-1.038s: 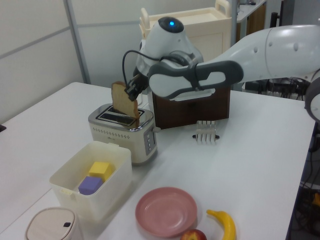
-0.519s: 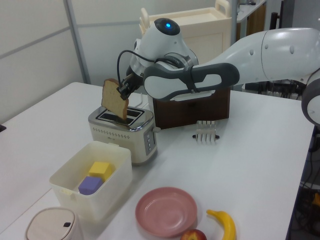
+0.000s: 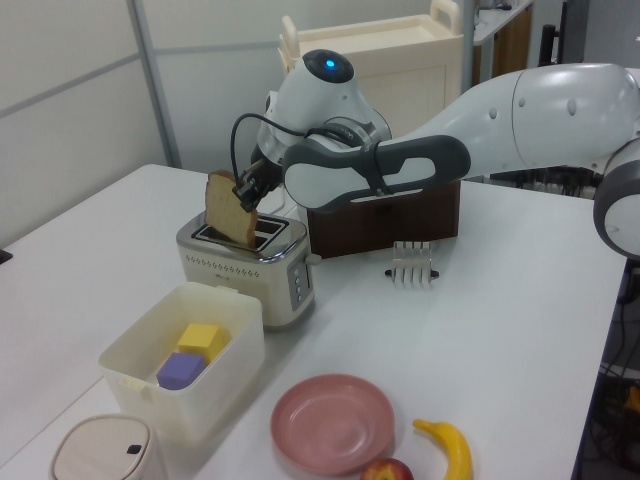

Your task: Put the bread in the toaster

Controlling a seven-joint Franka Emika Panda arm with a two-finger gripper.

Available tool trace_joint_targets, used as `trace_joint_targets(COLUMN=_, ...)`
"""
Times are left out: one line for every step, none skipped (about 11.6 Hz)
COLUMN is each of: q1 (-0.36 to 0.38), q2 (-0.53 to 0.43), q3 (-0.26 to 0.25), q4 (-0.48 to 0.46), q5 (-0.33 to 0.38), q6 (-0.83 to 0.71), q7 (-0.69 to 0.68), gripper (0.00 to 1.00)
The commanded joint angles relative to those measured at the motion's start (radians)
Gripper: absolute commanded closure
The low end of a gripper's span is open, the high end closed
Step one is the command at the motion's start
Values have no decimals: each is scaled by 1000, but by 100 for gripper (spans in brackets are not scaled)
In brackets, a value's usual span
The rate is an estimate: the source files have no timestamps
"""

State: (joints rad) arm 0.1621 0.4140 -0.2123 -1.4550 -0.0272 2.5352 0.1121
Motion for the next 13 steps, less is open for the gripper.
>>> trace_joint_targets(q1=-4, q2=2, q3=2, q4=2, q5=15, q6=16, q7=-20, gripper=77)
trace_joint_targets(q1=-6, q2=2, q3=2, q4=2, q5=16, q6=16, q7=-23, gripper=44)
trace_joint_targets(q1=-6, q2=-1, q3=2, q4=-5, q5=12, q6=14, q7=-25, gripper=32)
trace_joint_targets(q1=-4, q2=-6, q3=2, q4=-18, q5=9, q6=14, q7=-26, gripper=32)
trace_joint_targets(q1=-3, q2=-15, q3=2, q4=-22, q5=7, q6=14, q7=-25, gripper=31)
trace_joint_targets(q1=0, q2=-39, q3=1, q4=-48, q5=7, q6=10, q7=-23, gripper=31)
trace_joint_targets(q1=7, q2=-70, q3=1, q4=-85, q5=7, q6=4, q7=-22, gripper=28)
trace_joint_targets(q1=10, q2=-111, q3=1, q4=-129, q5=7, q6=-30, q7=-20, gripper=15)
trace_joint_targets(q1=11, q2=-148, q3=1, q4=-160, q5=6, q6=-94, q7=-20, gripper=13)
trace_joint_targets(q1=16, q2=-176, q3=-1, q4=-172, q5=4, q6=-190, q7=-19, gripper=12)
trace_joint_targets(q1=23, q2=-200, q3=-1, q4=-173, q5=4, q6=-311, q7=-16, gripper=0)
trace_joint_targets(q1=25, q2=-233, q3=-1, q4=-171, q5=-2, q6=-442, q7=-16, gripper=0)
trace_joint_targets(q1=27, q2=-269, q3=-1, q4=-173, q5=-19, q6=-566, q7=-16, gripper=0)
